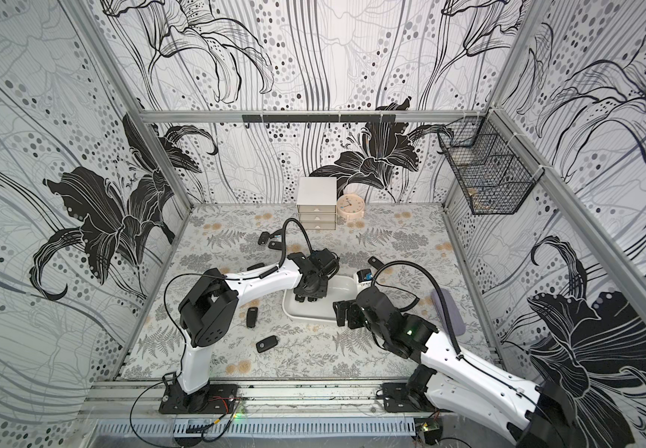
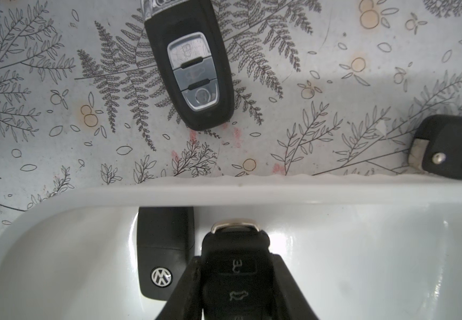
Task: Place the car key into the storage box
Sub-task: Place the car key in the storage box.
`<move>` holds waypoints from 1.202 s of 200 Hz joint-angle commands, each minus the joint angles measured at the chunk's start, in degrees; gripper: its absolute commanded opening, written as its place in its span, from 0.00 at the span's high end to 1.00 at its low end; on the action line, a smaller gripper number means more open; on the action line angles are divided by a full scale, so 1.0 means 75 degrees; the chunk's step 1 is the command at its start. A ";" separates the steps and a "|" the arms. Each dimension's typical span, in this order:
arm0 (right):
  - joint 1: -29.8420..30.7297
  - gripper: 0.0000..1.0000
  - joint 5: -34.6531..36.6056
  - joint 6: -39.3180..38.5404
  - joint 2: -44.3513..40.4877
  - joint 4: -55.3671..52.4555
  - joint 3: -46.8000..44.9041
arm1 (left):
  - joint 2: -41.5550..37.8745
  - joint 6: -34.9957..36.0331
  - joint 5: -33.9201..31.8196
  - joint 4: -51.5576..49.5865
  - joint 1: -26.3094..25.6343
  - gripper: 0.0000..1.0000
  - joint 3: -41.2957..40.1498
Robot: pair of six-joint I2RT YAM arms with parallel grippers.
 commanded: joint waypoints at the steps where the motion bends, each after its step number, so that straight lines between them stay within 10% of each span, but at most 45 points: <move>1: -0.0038 0.00 0.0098 0.0026 0.0067 0.0148 0.0047 | 0.0256 0.0066 -0.0362 -0.0067 -0.0028 0.70 0.0204; 240: -0.0916 0.00 0.0563 0.0035 0.0069 -0.0114 0.0422 | -0.1111 -0.0293 -0.0394 -0.0343 0.0012 0.31 0.0346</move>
